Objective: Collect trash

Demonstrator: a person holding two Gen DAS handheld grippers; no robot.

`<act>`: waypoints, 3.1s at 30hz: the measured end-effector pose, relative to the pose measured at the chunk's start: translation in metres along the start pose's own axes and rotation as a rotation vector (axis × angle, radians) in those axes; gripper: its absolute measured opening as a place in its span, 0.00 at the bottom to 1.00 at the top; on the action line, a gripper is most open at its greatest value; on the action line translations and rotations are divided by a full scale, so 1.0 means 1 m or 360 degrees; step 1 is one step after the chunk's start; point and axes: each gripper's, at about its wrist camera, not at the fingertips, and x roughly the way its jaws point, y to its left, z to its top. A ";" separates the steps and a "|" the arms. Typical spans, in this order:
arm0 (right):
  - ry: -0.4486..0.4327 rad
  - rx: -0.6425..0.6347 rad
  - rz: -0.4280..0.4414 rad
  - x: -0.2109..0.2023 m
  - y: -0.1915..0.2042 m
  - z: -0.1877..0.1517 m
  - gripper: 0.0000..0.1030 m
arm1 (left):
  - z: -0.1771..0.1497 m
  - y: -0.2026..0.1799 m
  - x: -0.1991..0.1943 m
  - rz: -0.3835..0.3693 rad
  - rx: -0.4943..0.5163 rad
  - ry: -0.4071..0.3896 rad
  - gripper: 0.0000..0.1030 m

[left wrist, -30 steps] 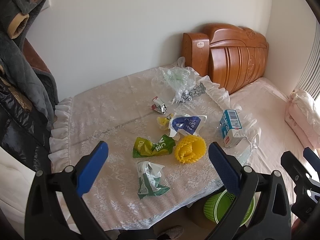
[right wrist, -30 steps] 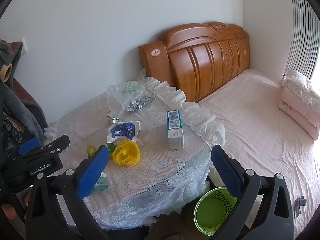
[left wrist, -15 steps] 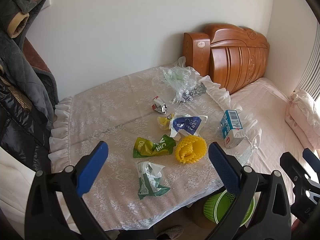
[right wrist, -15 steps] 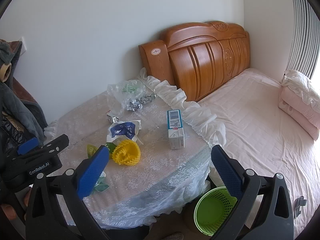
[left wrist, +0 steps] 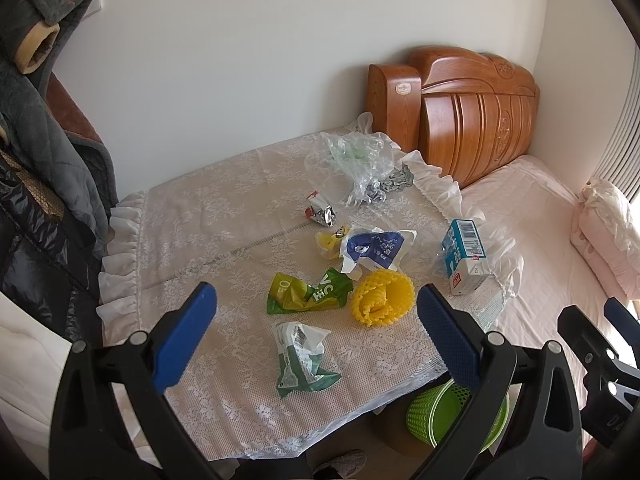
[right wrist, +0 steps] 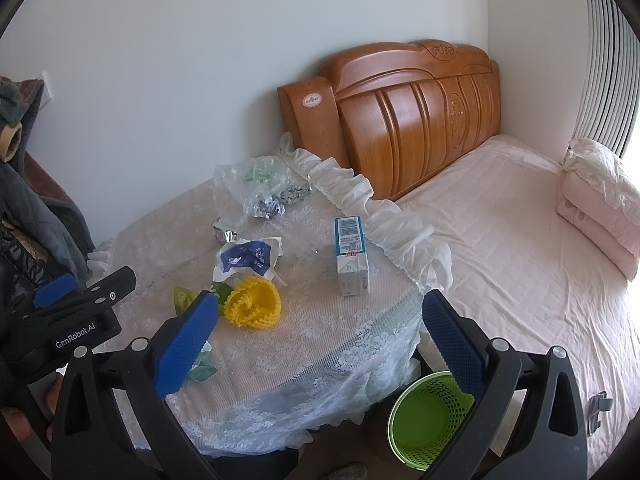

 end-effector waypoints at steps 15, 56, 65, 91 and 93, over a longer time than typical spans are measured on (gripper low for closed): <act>0.0015 0.0001 -0.0004 0.001 0.001 -0.002 0.98 | -0.002 0.001 0.000 0.0002 0.0001 0.0001 0.94; 0.0382 0.0089 0.0114 0.093 -0.016 -0.079 0.98 | -0.094 0.039 0.137 0.0019 -0.0025 0.0462 0.88; 0.0360 0.0007 0.0123 0.109 0.004 -0.070 0.98 | -0.092 0.030 0.165 -0.0058 -0.0041 0.0590 0.51; 0.0421 -0.0343 0.0174 0.242 0.097 -0.040 0.60 | -0.050 0.084 0.129 -0.0138 0.0118 0.0413 0.49; 0.0417 -0.0295 0.0221 0.238 0.091 -0.037 0.52 | -0.047 0.081 0.129 -0.0153 0.0136 0.0405 0.49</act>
